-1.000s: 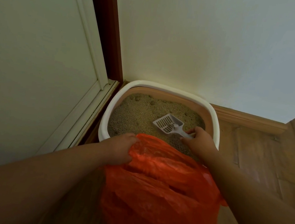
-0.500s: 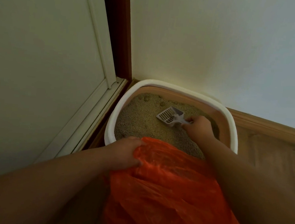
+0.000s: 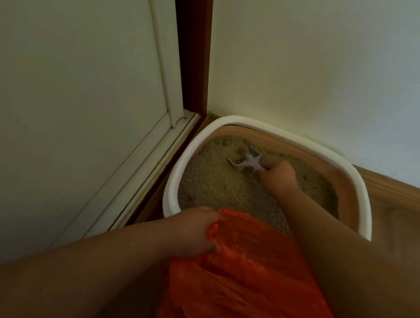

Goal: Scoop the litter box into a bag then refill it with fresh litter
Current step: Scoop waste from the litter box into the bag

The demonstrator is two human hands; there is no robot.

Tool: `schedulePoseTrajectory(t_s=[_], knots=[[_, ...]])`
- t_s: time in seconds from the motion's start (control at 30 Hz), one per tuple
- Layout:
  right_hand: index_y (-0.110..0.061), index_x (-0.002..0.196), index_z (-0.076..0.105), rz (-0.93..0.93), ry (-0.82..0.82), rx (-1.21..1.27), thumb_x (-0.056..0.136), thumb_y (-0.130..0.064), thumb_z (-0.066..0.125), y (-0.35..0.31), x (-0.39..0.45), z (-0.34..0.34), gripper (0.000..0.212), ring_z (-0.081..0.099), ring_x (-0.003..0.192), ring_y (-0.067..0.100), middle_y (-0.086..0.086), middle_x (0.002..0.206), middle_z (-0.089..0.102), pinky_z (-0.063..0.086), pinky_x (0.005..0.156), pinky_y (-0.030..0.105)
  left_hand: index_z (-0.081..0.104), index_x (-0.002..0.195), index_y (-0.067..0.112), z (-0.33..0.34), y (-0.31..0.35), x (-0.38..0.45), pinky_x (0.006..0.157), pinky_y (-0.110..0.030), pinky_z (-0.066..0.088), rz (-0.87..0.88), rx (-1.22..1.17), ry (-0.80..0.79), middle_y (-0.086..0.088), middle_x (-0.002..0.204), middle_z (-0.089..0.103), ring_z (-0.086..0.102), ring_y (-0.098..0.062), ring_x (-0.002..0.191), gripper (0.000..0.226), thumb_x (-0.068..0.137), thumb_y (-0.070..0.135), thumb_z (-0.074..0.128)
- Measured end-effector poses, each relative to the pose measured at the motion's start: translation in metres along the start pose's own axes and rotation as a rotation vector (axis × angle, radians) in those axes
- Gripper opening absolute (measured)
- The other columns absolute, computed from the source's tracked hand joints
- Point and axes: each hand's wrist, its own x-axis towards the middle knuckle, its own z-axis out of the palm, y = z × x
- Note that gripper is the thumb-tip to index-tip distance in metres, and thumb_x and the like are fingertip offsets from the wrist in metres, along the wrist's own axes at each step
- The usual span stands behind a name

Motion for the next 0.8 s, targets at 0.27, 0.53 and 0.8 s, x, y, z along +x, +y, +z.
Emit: schedulePoseTrajectory(t_s=[0.27,0.53,0.8], knots=[[-0.012,0.134,0.066,0.09,0.114,0.298,0.098,-0.021,0.061,-0.027,-0.01,0.063,0.037,0.055,0.06,0.013,0.013,0.097,0.074,0.032,0.044,0.019,0.05,0.145,0.025,0.0,0.002,-0.001,0.102,-0.025,0.044,0.026,-0.022,0.021,0.004,0.14,0.05,0.052,-0.014,0.126,0.062,0.09,0.033,0.076],[-0.016,0.134,0.065,0.133,0.087,0.498,0.098,-0.022,0.066,-0.003,-0.039,0.037,0.036,0.051,0.053,0.011,0.007,0.092,0.074,0.04,0.047,0.025,0.042,0.152,0.026,0.001,0.002,-0.002,0.108,-0.027,0.041,0.042,-0.02,0.008,0.002,0.15,0.043,0.047,-0.016,0.135,0.069,0.092,0.034,0.073],[-0.02,0.13,0.068,-0.013,0.047,0.287,0.096,-0.028,0.069,0.019,-0.087,-0.052,0.036,0.044,0.05,0.012,0.002,0.069,0.066,0.038,0.048,0.028,0.037,0.155,0.025,0.0,0.007,-0.002,0.112,-0.029,0.039,0.029,0.087,-0.018,0.001,0.153,0.04,0.045,-0.017,0.137,0.073,0.092,0.039,0.072]])
